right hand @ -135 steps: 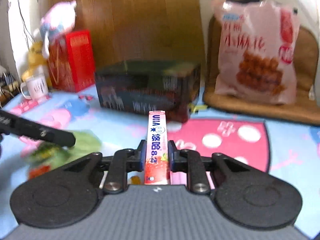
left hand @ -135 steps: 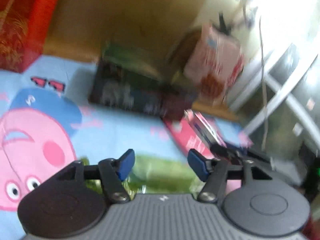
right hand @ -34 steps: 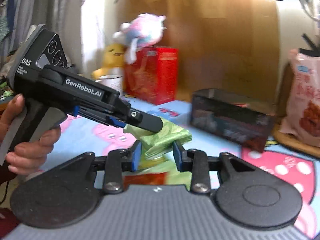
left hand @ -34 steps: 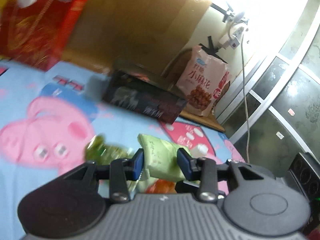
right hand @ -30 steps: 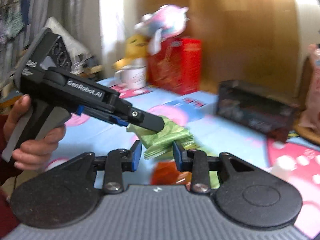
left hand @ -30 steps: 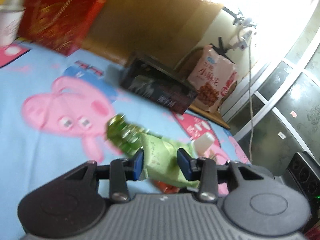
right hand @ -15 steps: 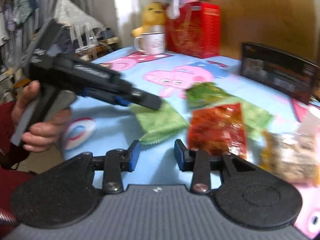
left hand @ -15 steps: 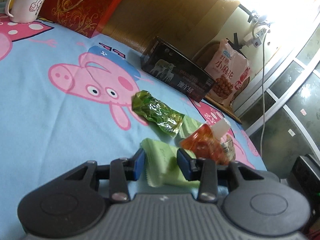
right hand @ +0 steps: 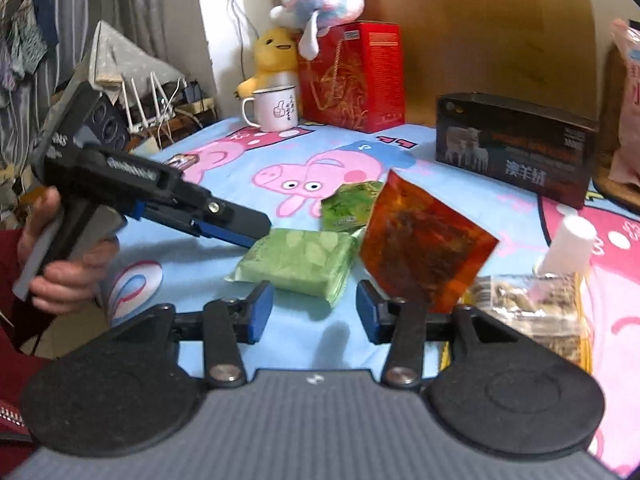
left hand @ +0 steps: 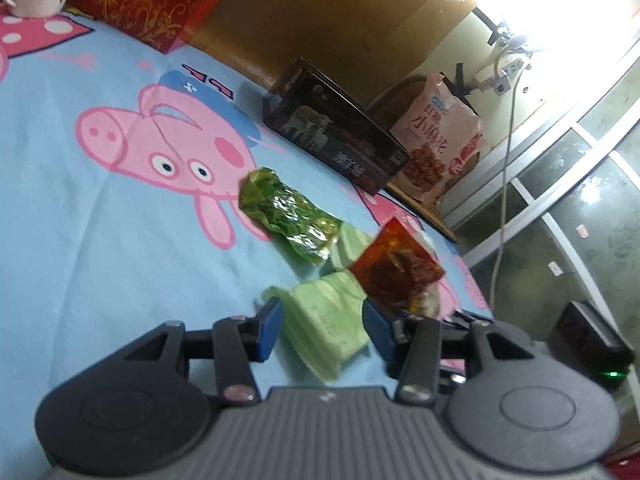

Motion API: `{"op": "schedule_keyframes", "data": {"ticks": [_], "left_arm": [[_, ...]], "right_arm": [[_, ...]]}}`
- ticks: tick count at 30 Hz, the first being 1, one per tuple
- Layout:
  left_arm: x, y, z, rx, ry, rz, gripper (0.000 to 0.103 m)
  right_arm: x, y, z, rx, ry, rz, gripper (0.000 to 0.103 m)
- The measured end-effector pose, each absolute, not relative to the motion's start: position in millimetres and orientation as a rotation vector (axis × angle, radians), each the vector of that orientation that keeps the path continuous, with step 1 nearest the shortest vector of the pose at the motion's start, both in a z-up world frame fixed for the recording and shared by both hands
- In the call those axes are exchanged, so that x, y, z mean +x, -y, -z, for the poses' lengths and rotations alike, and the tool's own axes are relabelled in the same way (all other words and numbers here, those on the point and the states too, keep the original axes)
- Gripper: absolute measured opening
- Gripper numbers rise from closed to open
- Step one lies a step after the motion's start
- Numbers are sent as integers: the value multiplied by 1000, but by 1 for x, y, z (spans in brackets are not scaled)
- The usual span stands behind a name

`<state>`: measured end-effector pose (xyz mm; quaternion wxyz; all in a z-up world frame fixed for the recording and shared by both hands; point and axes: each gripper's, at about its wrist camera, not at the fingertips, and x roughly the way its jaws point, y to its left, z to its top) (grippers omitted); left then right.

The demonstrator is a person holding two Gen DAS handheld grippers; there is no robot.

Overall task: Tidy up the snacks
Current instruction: 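Grasp the light green pastry packet with the left tool, then lower the light green pastry packet into the black box, open left tool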

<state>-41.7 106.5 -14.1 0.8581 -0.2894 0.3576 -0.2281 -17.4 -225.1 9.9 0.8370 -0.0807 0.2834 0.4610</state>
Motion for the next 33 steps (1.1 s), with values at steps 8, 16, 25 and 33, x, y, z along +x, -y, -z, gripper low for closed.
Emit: {"op": "schedule_keyframes", "data": {"ticks": [8, 16, 25, 33], "left_arm": [[-40, -91, 15, -525, -742, 451, 39], [-38, -94, 22, -520, -689, 468, 38], [-41, -96, 25, -529, -656, 478, 38], [-39, -101, 13, -577, -668, 468, 34]], "right_arm": [[-20, 194, 2, -238, -572, -997, 42], [-27, 202, 7, -177, -580, -1025, 27], [-28, 203, 8, -156, -568, -1006, 27], [-27, 203, 4, -137, -541, -988, 23]]}}
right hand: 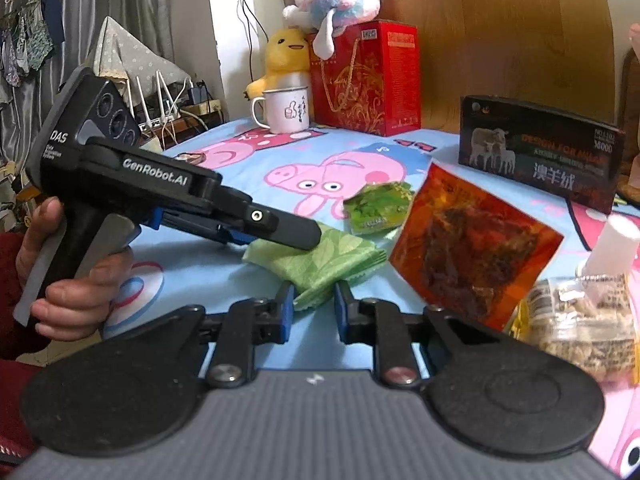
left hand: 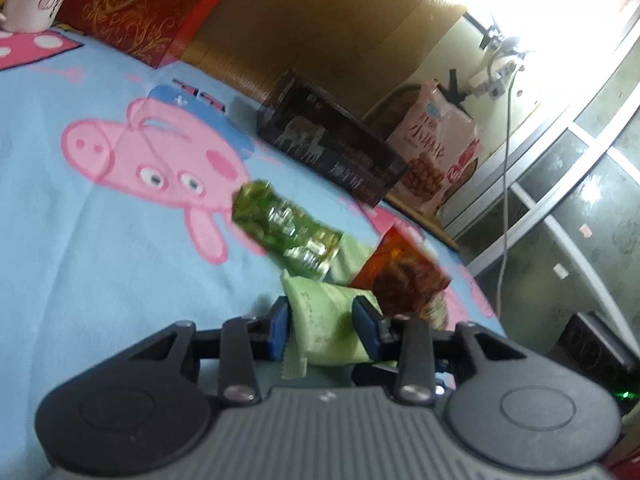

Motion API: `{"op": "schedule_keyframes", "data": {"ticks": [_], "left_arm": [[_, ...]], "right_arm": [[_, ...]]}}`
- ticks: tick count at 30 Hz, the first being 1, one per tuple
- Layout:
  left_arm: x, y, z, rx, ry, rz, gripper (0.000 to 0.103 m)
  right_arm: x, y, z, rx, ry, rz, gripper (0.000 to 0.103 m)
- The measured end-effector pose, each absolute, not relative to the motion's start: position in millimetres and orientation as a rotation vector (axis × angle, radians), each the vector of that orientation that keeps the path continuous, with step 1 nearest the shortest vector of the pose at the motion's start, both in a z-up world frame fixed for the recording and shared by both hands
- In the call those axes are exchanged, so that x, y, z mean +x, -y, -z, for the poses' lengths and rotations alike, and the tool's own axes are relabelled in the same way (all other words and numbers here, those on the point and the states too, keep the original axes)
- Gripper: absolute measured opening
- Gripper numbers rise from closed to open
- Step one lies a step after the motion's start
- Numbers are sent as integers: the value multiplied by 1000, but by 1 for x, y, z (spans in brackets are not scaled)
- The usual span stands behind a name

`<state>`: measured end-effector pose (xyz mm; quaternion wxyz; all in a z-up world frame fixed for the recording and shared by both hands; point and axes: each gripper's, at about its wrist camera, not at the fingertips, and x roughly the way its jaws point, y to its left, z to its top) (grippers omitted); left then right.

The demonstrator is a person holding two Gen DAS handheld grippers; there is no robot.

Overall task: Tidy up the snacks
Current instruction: 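Lower the light green pastry packet into the black box, open left tool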

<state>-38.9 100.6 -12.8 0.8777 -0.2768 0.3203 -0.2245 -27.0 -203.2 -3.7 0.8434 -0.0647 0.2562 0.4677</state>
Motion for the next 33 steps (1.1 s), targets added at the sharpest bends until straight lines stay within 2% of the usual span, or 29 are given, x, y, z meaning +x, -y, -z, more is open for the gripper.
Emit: {"op": "schedule_keyframes", "data": {"ticks": [5, 10, 18, 23, 24, 25, 26, 27, 31, 33], "left_arm": [[-15, -94, -34, -518, -596, 510, 34], [58, -66, -80, -439, -529, 544, 34], [189, -18, -86, -446, -565, 527, 35], [211, -19, -77, -407, -579, 419, 40], [205, -29, -78, -392, -537, 370, 51], [202, -39, -77, -383, -510, 299, 58], [202, -47, -73, -386, -513, 241, 58], [207, -55, -66, -398, -555, 209, 55], [222, -57, -35, -444, -722, 248, 52], [214, -51, -32, -443, -708, 245, 52]], "right_arm": [[-4, 214, -27, -20, -475, -956, 23], [49, 218, -62, 29, -431, -855, 23], [170, 230, -83, 58, -478, -639, 23], [210, 241, -72, 42, -511, -495, 29], [212, 252, -73, 82, -507, -489, 30], [211, 262, -73, 112, -498, -474, 38], [211, 271, -72, 139, -490, -451, 44], [213, 279, -70, 165, -488, -426, 55], [238, 296, -52, 306, -628, -421, 56], [245, 294, -39, 360, -711, -456, 55]]}}
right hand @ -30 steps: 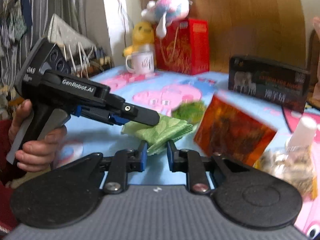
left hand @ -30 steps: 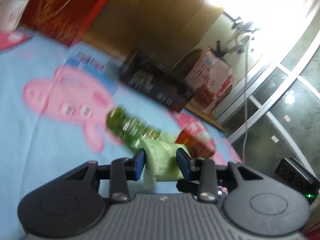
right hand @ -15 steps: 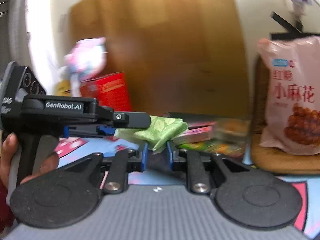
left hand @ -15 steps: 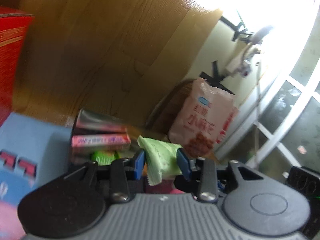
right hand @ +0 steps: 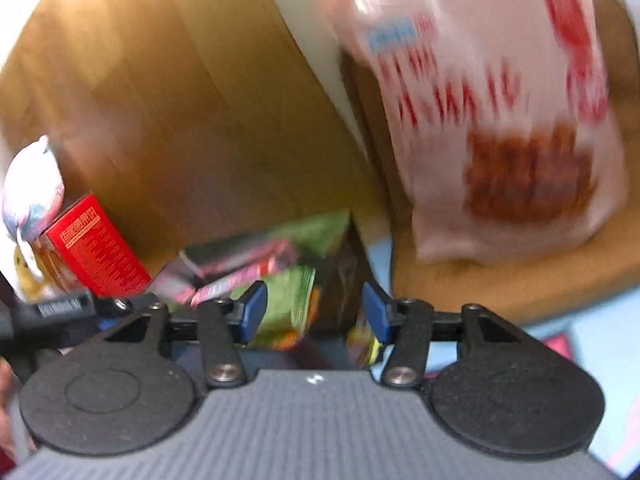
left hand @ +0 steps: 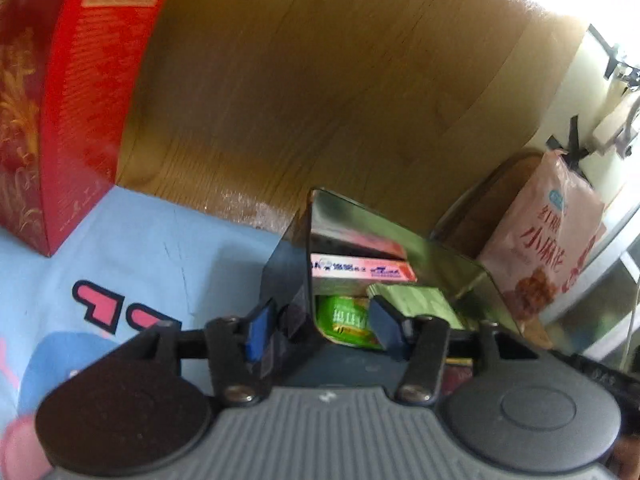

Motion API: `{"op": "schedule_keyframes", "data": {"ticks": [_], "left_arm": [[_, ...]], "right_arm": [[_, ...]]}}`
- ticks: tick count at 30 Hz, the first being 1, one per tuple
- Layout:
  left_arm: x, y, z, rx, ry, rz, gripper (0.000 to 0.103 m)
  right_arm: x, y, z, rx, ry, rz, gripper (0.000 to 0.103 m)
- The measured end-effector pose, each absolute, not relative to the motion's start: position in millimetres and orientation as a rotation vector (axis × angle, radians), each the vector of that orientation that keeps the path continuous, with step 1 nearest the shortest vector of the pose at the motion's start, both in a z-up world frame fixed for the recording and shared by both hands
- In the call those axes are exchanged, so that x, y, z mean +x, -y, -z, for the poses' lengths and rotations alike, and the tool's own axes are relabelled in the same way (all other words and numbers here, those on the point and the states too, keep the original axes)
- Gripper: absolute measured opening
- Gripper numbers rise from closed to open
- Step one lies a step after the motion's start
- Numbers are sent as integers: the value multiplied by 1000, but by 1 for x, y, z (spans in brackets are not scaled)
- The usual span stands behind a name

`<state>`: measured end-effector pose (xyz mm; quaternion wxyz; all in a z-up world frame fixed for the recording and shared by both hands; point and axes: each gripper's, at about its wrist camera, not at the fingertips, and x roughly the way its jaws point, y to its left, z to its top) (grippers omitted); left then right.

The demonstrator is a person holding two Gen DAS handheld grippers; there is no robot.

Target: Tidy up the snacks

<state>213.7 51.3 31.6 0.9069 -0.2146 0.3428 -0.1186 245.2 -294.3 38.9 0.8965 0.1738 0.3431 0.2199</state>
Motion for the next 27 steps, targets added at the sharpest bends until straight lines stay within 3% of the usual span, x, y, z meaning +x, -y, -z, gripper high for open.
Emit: {"op": "schedule_keyframes", "data": {"ticks": [3, 8, 14, 21, 23, 24, 25, 27], "left_arm": [[198, -47, -36, -448, -736, 241, 52], [164, -57, -41, -449, -704, 263, 67], [91, -82, -52, -514, -593, 403, 65], [26, -46, -22, -418, -629, 635, 71], [27, -37, -4, -412, -716, 613, 54], [26, -37, 1, -424, -724, 595, 47], [20, -40, 0, -434, -712, 586, 41], [5, -49, -4, -459, -689, 598, 24]], "right_arm": [[239, 292, -37, 368, -716, -453, 58], [224, 296, -44, 326, -717, -465, 58], [137, 313, -73, 233, -569, -669, 58], [34, 298, -43, 73, -575, -878, 58], [24, 289, -31, 49, -623, -862, 53], [21, 285, -26, 42, -641, -856, 34], [21, 282, -21, 46, -655, -854, 26], [14, 282, -22, 78, -648, -864, 22]]}}
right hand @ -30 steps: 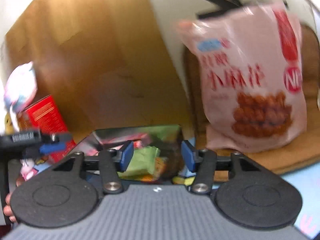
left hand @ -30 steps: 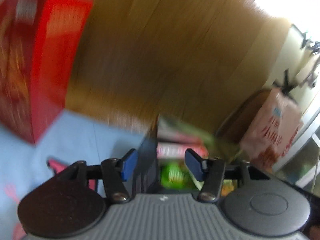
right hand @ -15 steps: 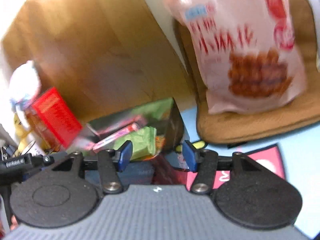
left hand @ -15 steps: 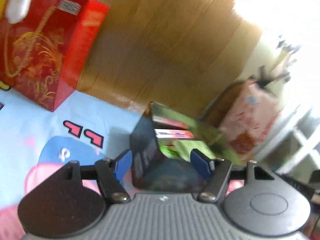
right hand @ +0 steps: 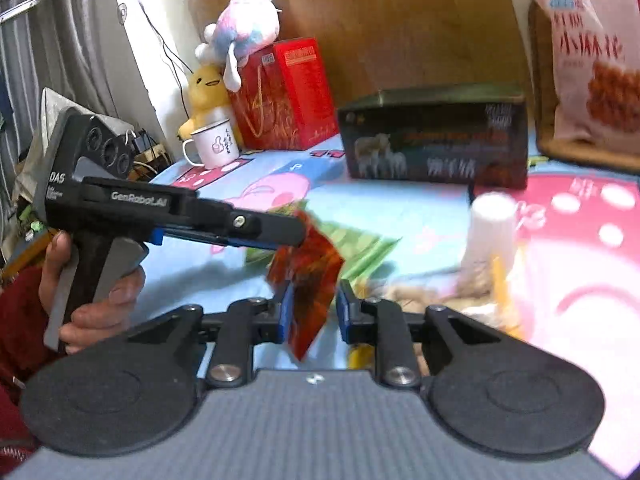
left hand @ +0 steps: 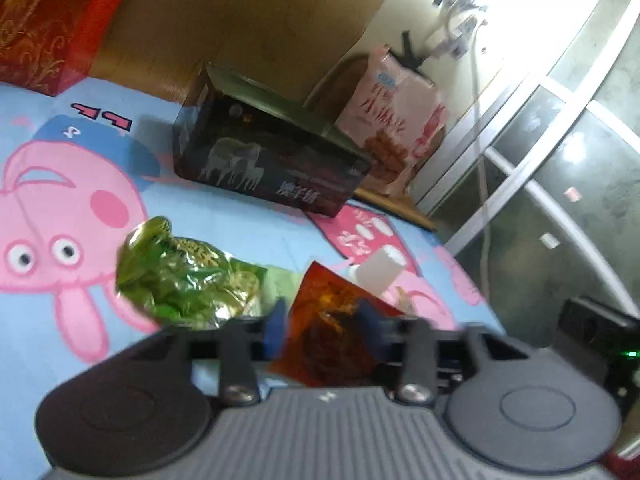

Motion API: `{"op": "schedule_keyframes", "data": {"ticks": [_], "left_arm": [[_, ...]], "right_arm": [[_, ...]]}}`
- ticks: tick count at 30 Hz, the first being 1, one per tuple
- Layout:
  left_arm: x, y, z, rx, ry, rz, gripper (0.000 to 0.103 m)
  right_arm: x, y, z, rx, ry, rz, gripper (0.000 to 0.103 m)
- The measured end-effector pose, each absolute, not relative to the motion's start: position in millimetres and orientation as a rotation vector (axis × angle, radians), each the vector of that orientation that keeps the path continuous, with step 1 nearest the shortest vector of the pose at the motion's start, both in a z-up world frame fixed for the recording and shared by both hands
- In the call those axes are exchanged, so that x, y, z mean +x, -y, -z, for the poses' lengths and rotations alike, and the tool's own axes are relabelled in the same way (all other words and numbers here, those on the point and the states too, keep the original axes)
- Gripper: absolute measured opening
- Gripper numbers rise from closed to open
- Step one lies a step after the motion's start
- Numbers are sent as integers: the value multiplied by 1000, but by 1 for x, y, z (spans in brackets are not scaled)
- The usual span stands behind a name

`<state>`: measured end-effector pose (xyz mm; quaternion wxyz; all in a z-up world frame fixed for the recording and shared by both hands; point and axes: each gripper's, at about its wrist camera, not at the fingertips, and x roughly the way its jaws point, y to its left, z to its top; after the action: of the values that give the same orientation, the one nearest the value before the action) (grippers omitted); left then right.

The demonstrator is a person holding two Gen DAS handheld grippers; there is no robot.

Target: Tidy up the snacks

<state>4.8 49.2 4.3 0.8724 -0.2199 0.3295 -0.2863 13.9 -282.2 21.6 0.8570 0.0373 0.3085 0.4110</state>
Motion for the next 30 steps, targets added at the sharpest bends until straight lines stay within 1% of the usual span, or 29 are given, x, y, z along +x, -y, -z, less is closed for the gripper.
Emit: {"op": "schedule_keyframes", "data": {"ticks": [2, 4, 8, 11, 12, 13, 14, 15, 16, 18, 19, 20, 21, 22, 23, 24, 25, 26, 28, 30], "left_arm": [[-9, -57, -9, -481, -674, 601, 24], [-27, -63, -10, -488, -667, 606, 21], [-46, -69, -8, -480, -678, 601, 22], [-49, -80, -4, -504, -682, 540, 28], [-49, -85, -2, -529, -687, 529, 32], [-48, -91, -1, -554, -691, 517, 38], [-46, -95, 0, -573, -696, 503, 41], [-45, -98, 1, -584, -699, 495, 44], [-44, -100, 3, -595, -704, 492, 45], [-42, -101, 7, -614, -723, 504, 51], [-40, -100, 9, -625, -739, 519, 54], [-37, -99, 11, -632, -751, 530, 55], [-35, -96, 13, -636, -765, 540, 57], [-33, -93, 15, -637, -777, 544, 59], [-32, -90, 17, -635, -785, 546, 59], [-32, -89, 18, -634, -784, 548, 60], [-32, -88, 18, -634, -780, 550, 63], [-32, -88, 18, -639, -781, 553, 64], [-33, -91, 18, -662, -781, 560, 72], [-33, -97, 19, -702, -778, 568, 77]], "right_arm": [[7, 277, -22, 98, -645, -901, 16], [-2, 270, -24, 98, -650, -932, 16], [-2, 259, -18, 186, -704, -977, 16], [8, 258, -13, 276, -766, -973, 16], [9, 260, -11, 301, -786, -959, 16], [13, 263, -9, 333, -804, -928, 17], [15, 268, -6, 358, -814, -898, 19], [16, 272, -5, 369, -812, -869, 26], [12, 275, -6, 350, -794, -847, 30], [2, 274, -11, 273, -752, -837, 32], [-4, 272, -14, 221, -733, -845, 40], [-8, 268, -15, 184, -727, -858, 45], [-11, 265, -16, 159, -728, -873, 48], [-13, 262, -16, 146, -733, -888, 47], [-14, 259, -15, 148, -742, -904, 47], [-13, 260, -13, 166, -754, -918, 40], [-10, 260, -11, 202, -776, -929, 23], [-6, 261, -7, 241, -803, -934, 16], [4, 269, 3, 380, -868, -927, 14], [11, 279, 11, 516, -908, -933, 13]]}}
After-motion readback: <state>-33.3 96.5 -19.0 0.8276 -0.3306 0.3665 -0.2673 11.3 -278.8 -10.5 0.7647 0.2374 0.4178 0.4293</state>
